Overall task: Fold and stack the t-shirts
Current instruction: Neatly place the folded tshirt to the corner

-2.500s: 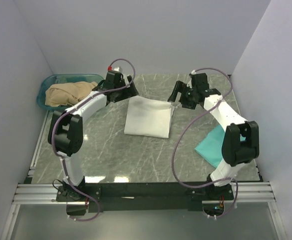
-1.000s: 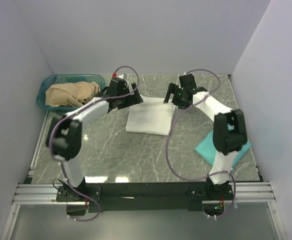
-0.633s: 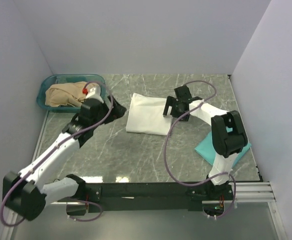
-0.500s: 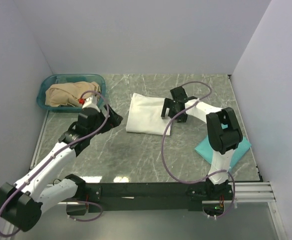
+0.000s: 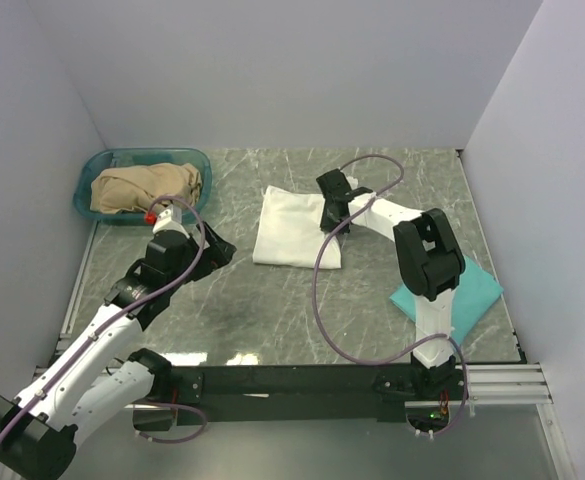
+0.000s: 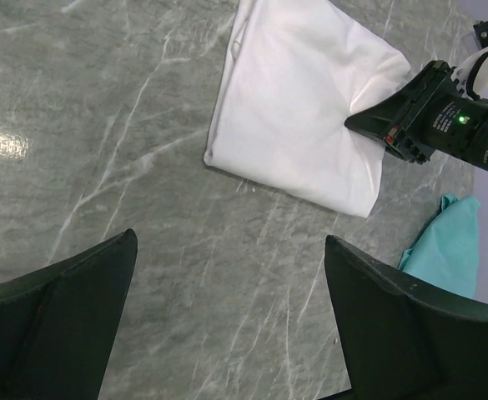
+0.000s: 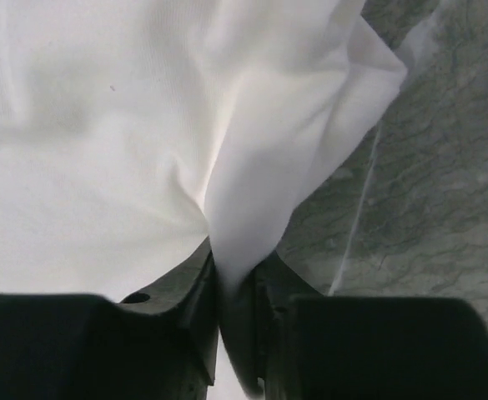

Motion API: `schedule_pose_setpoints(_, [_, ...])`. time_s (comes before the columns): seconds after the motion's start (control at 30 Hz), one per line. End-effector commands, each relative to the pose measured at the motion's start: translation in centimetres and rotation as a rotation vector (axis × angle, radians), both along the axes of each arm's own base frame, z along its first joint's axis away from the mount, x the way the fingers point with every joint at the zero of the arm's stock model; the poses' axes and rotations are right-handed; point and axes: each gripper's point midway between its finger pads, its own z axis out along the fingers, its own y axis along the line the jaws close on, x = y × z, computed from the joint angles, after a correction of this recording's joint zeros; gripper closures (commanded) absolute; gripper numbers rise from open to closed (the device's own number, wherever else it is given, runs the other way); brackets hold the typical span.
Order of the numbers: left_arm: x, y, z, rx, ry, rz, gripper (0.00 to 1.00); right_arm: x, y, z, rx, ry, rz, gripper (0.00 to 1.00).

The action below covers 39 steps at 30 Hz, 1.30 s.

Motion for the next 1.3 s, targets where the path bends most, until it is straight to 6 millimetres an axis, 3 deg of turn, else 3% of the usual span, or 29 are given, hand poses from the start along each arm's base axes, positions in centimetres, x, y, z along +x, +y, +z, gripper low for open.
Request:
schedule_pose_setpoints(0.0, [0.0,0.2,0.0,-0.005,-0.013,0.017,0.01,-1.4,-2.6,-0.2,-0.128,0.022,-0.059,0.83])
schedule_pose_setpoints(0.13, [0.0,0.4,-0.2,0.006,-0.008,0.025,0.01,-2.9,-5.5,2.2,-0.228,-0.006,-0.107,0.93])
schedule_pose_setpoints(0.17, [0.0,0.4,-0.1,0.007,-0.011,0.022,0.00,-3.2,-6.1,4.0,-0.235,-0.037,-0.120,0.94])
schedule_pose_setpoints(0.23, [0.1,0.3,0.1,0.003,-0.018,0.018,0.01,-5.0,-7.9,4.5,-0.285,-0.028,-0.136,0.95])
schedule_pose_setpoints(0.37, [-0.1,0.0,0.1,-0.011,-0.027,-0.002,0.00,-8.2,-11.0,7.5,-0.350,-0.052,-0.185,0.96])
schedule_pose_setpoints(0.63, [-0.2,-0.5,1.0,-0.036,-0.060,-0.032,0.01,-13.6,-16.4,9.9,-0.512,-0.006,-0.254,0.98])
schedule_pose_setpoints(0.77, [-0.4,-0.7,1.3,-0.048,-0.073,-0.043,0.01,-14.8,-18.5,11.4,-0.535,-0.017,-0.316,0.98])
schedule_pose_setpoints(1.27, [-0.3,-1.1,1.7,-0.054,-0.081,-0.063,0.01,-16.6,-21.6,17.4,-0.431,-0.129,-0.338,0.98])
